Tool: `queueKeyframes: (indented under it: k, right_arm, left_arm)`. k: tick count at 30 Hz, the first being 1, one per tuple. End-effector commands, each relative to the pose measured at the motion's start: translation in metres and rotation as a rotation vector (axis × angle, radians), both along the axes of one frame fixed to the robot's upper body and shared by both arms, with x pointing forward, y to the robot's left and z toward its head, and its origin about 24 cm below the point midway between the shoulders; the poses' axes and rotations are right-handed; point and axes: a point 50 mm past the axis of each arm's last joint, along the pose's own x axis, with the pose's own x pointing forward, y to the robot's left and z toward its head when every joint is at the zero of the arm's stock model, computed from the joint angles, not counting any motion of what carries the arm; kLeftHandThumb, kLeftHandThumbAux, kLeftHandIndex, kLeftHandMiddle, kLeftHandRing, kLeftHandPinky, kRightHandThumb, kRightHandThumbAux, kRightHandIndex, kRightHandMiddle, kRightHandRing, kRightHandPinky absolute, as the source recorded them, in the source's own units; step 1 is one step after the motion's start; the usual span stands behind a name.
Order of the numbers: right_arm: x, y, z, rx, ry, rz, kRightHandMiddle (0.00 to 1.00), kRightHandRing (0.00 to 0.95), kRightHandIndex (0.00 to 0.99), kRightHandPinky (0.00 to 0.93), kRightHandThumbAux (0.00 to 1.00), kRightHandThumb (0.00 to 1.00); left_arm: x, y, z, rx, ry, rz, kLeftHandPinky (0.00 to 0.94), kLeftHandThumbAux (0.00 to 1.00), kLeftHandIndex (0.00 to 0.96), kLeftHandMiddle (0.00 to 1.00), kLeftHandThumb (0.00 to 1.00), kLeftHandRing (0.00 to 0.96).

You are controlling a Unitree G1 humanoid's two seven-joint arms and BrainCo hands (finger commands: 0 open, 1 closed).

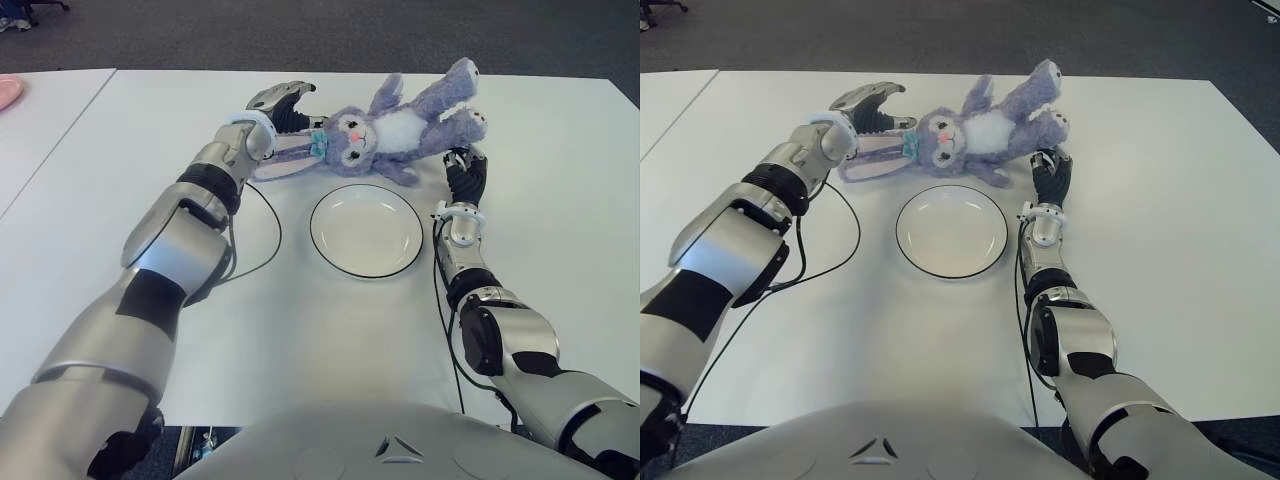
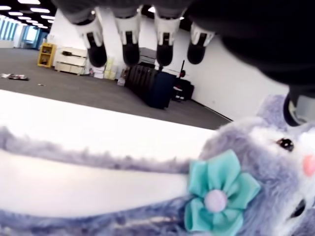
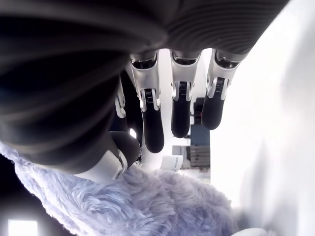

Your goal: Put the doll into the plate.

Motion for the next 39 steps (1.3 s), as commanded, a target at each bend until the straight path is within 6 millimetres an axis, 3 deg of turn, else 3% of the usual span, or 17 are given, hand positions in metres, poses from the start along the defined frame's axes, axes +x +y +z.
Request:
queueKeyframes:
  k: [1, 9, 19, 25, 33, 39]
  right_arm:
    - [-0.108, 0.018, -0.123, 0.042, 0.503, 0.032, 0.286, 0.172, 0.429, 0.183, 0.722, 0.721]
    - [-0.109, 0.018, -0.122, 0.054, 0.478, 0.033, 0.278, 0.165, 0.429, 0.182, 0.722, 0.721]
    - [-0.110, 0.016, -0.122, 0.043, 0.485, 0.031, 0.274, 0.170, 0.427, 0.193, 0.723, 0.721]
    - [-0.111, 0.017, -0.122, 0.047, 0.482, 0.029, 0.278, 0.172, 0.428, 0.189, 0.723, 0.721]
    - [-0.111, 0.017, -0.122, 0.047, 0.474, 0.022, 0.278, 0.166, 0.428, 0.177, 0.723, 0.722]
    - [-0.111, 0.015, -0.121, 0.043, 0.469, 0.007, 0.276, 0.163, 0.428, 0.174, 0.723, 0.722]
  left_arm:
    - [0.003, 0.000, 0.000, 0.040, -0.014, 0.074, 0.000, 0.284, 0.000, 0.000, 0.210, 0.000]
    - [-0.001, 0.002, -0.012, 0.062, 0.005, 0.087, 0.000, 0.284, 0.000, 0.000, 0.194, 0.000]
    - [-0.018, 0.002, -0.059, 0.121, 0.193, 0.089, 0.000, 0.299, 0.000, 0.000, 0.150, 0.000]
    - [-0.023, 0.003, -0.071, 0.139, 0.279, 0.074, 0.000, 0.309, 0.000, 0.000, 0.097, 0.000]
    - [-0.044, 0.009, -0.107, 0.177, 0.399, 0.059, 0.000, 0.324, 0.000, 0.000, 0.040, 0.000]
    - [-0.054, 0.011, -0.122, 0.201, 0.516, 0.053, 0.000, 0.312, 0.000, 0.000, 0.012, 0.000]
